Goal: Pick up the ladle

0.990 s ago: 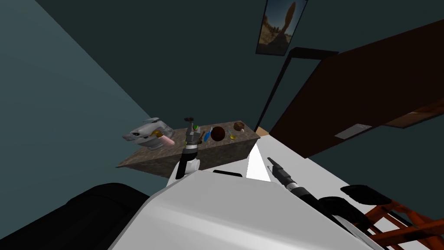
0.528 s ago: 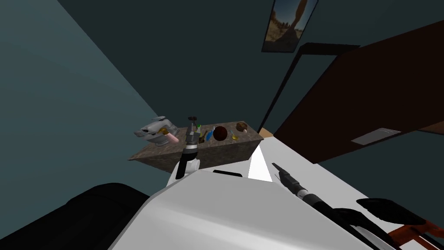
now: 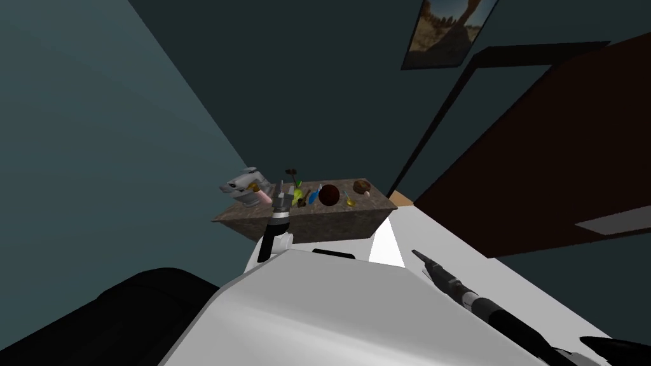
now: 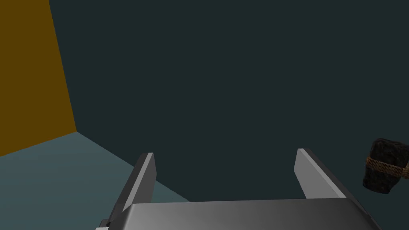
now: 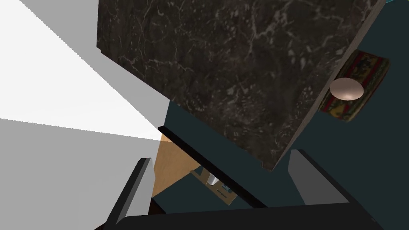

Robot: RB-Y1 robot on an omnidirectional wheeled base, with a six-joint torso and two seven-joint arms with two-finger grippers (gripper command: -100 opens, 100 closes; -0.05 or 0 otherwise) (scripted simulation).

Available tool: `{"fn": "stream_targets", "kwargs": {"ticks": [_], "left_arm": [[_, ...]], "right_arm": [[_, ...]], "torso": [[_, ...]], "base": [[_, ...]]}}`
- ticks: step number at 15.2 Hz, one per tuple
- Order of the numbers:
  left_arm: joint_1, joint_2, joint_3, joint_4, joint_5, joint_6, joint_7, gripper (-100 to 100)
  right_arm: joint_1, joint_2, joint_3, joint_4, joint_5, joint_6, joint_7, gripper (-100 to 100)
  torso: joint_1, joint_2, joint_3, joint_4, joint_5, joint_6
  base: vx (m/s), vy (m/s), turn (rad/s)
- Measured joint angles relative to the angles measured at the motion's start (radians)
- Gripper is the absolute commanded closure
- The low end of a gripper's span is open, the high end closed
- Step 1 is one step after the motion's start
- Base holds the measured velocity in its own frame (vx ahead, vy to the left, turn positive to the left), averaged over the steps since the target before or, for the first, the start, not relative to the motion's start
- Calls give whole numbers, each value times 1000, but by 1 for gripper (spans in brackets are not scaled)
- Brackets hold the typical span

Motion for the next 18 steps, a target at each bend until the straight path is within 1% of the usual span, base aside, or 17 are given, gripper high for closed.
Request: {"fn": "stream_targets", "kwargs": {"ticks": [2, 3, 5, 6, 7, 8, 9, 10, 12, 15, 16, 17, 18], "left_arm": [[0, 0, 0, 0, 0, 0, 0, 0], [0, 0, 0, 0, 0, 0, 0, 0], [0, 0, 0, 0, 0, 0, 0, 0], [0, 0, 0, 0, 0, 0, 0, 0], [0, 0, 0, 0, 0, 0, 0, 0], [0, 0, 0, 0, 0, 0, 0, 0], [0, 0, 0, 0, 0, 0, 0, 0], [0, 0, 0, 0, 0, 0, 0, 0], [0, 0, 0, 0, 0, 0, 0, 0], [0, 0, 0, 0, 0, 0, 0, 0], [0, 0, 0, 0, 0, 0, 0, 0], [0, 0, 0, 0, 0, 0, 0, 0], [0, 0, 0, 0, 0, 0, 0, 0]], "right_arm": [[1, -40, 10, 13, -6, 17, -3, -100], [4, -60, 19, 31, -10, 20, -5, -100], [14, -106, 26, 51, -18, 21, -11, -100], [13, -133, 39, 74, -22, 18, -18, -100], [23, -157, 41, 80, -26, 23, -20, -100], [26, -175, 42, 83, -28, 27, -20, -100], [39, -208, 42, 90, -37, 30, -25, -100], [41, -229, 50, 103, -39, 32, -27, -100], [22, -276, 86, 137, -42, 49, -33, -100], [28, -340, 107, 166, -50, 57, -39, -100], [7, -366, 140, 197, -50, 54, -48, -100], [32, -390, 131, 203, -56, 53, -48, -100], [43, -414, 134, 209, -61, 56, -46, -100]], "torso": [[0, 0, 0, 0, 0, 1], [1, 0, 0, 0, 0, 0], [1, 0, 0, 0, 0, 1], [1, -1, 0, 0, 0, 0], [2, -1, 0, 0, 1, 0], [2, -1, 0, 0, 0, 1], [2, -1, -1, 0, 1, 0], [3, -1, -1, 0, 1, 0], [4, -2, -1, 0, 1, -1], [4, -2, -1, 0, 1, 0], [4, -2, -1, 0, 1, -1], [5, -3, -2, -1, 1, -1], [6, -3, -2, -1, 1, -1]], "base": [[0, 32, 189], [2, 43, 310], [6, 38, 193], [6, 57, 328], [6, 38, 109], [13, 63, 273], [16, 64, 311], [17, 80, 348], [15, 67, 277], [23, 68, 323], [41, 83, 436], [35, 107, 470], [35, 106, 396]]}}
